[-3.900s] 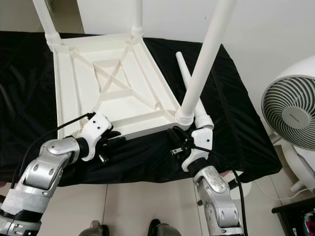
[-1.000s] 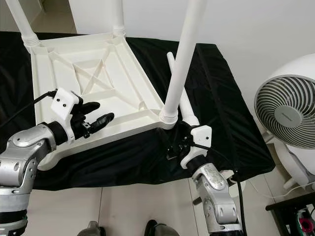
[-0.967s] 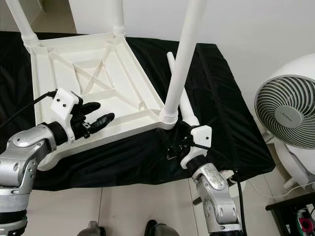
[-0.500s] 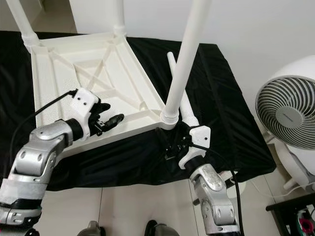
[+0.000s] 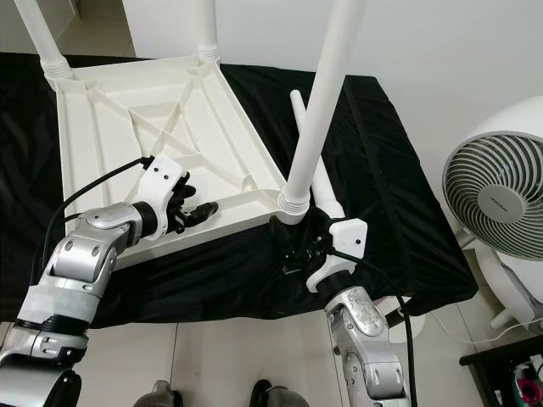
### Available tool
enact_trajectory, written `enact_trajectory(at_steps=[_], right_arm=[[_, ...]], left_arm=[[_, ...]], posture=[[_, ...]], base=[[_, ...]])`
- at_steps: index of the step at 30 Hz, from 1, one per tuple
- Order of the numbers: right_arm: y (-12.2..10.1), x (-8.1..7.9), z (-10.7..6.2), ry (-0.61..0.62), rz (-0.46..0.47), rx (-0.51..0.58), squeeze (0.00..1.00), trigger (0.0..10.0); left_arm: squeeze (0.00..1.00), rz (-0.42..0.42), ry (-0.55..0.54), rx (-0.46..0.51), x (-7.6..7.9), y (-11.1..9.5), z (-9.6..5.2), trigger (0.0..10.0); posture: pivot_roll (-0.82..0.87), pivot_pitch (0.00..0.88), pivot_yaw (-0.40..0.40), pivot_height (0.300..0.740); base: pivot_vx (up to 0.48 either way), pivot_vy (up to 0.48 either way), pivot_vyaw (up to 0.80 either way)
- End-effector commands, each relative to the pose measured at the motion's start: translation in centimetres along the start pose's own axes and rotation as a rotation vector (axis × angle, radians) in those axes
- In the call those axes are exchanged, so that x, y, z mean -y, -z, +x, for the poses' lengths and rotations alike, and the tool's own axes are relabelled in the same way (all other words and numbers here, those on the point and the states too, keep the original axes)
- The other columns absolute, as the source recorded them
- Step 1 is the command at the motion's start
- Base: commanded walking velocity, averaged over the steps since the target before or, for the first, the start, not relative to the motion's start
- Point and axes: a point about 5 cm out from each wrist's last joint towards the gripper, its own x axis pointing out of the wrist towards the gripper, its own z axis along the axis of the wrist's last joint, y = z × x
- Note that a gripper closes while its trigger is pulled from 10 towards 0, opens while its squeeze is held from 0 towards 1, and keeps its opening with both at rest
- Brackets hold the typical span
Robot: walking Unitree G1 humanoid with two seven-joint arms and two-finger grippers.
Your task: Building children table
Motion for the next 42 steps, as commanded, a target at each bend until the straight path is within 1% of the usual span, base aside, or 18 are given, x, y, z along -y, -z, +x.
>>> enact_trajectory(at_steps=[1, 3, 8, 11, 15, 17, 22, 23, 24, 25, 26, 27, 38, 40, 42], right_arm=[[0.0, 0.1, -0.3, 0.011, -0.001, -0.01, 0.0, 10.0], [-0.1, -0.1, -0.3, 0.006, 0.0, -0.007, 0.0, 10.0], [-0.3, -0.3, -0.4, 0.004, 0.001, -0.006, 0.0, 10.0], [-0.4, -0.3, -0.5, 0.004, -0.001, -0.008, 0.0, 10.0], [-0.4, -0.3, -0.5, 0.005, -0.003, -0.009, 0.0, 10.0], [-0.5, -0.3, -0.5, 0.007, -0.004, -0.01, 0.0, 10.0], [-0.5, -0.5, -0.5, 0.009, -0.004, -0.011, 0.0, 10.0], [-0.5, -0.5, -0.5, 0.011, -0.002, -0.011, 0.0, 10.0], [-0.5, -0.5, -0.5, 0.011, -0.002, -0.011, 0.0, 10.0], [-0.5, -0.6, -0.5, 0.013, -0.001, -0.01, 0.0, 10.0], [-0.5, -0.6, -0.5, 0.013, -0.001, -0.01, 0.0, 10.0], [-0.5, -0.6, -0.5, 0.017, 0.0, -0.01, 0.0, 10.0], [-0.4, -0.6, -0.7, 0.035, 0.005, -0.008, 0.0, 10.0], [-0.4, -0.6, -0.6, 0.035, 0.007, -0.009, 0.0, 10.0], [-0.4, -0.6, -0.6, 0.034, 0.005, -0.009, 0.0, 10.0]], left_arm=[[0.0, -0.002, -0.243, -0.024, -1.1, 0.2, 0.2, 10.0], [0.0, 0.013, -0.266, -0.057, -1.4, 0.5, 0.4, 10.0], [0.0, 0.041, -0.282, -0.082, -1.5, 0.7, 0.7, 10.0], [0.0, 0.107, -0.283, -0.116, -1.2, 0.6, 1.2, 10.0], [0.0, 0.133, -0.282, -0.133, -1.1, 0.5, 1.5, 10.0], [0.0, 0.139, -0.284, -0.14, -1.1, 0.5, 1.6, 10.0], [0.0, 0.093, -0.296, -0.166, -1.3, 0.4, 2.1, 10.0], [0.0, 0.082, -0.3, -0.171, -1.3, 0.5, 2.1, 4.5], [0.0, 0.082, -0.3, -0.171, -1.3, 0.5, 2.1, 4.5], [0.0, 0.077, -0.305, -0.175, -1.3, 0.6, 2.2, 3.7], [0.0, 0.077, -0.305, -0.175, -1.3, 0.6, 2.2, 3.7], [0.0, 0.081, -0.31, -0.179, -1.4, 0.8, 2.1, 0.0], [0.0, 0.076, -0.362, -0.211, -2.1, 1.9, 1.3, 0.0], [0.0, 0.053, -0.386, -0.227, -2.5, 2.5, 0.7, 0.0], [0.0, 0.047, -0.397, -0.23, -2.6, 2.7, 0.5, 0.0]], posture=[[0.09, 0.12, -0.054, 0.74], [0.08, 0.122, -0.052, 0.74], [0.08, 0.122, -0.052, 0.74], [0.08, 0.122, -0.05, 0.74], [0.08, 0.119, -0.043, 0.74], [0.08, 0.119, -0.043, 0.74], [0.08, 0.115, -0.031, 0.74], [0.08, 0.113, -0.027, 0.74], [0.08, 0.113, -0.027, 0.74], [0.08, 0.112, -0.023, 0.74], [0.08, 0.112, -0.023, 0.74], [0.08, 0.112, -0.023, 0.74], [0.08, 0.113, -0.018, 0.74], [0.09, 0.119, -0.024, 0.74], [0.09, 0.12, -0.025, 0.74]], base=[[0.0, 0.0, 0.0], [0.0, 0.0, 0.0], [0.0, 0.0, 0.0], [0.0, 0.0, 0.0], [0.0, 0.0, 0.0], [0.0, 0.0, 0.0], [0.0, 0.0, 0.0], [0.0, 0.0, 0.0], [0.0, 0.0, 0.0], [0.0, 0.0, 0.0], [0.0, 0.0, 0.0], [0.0, 0.0, 0.0], [0.0, 0.0, 0.0], [0.0, 0.0, 0.0], [0.0, 0.0, 0.0]])
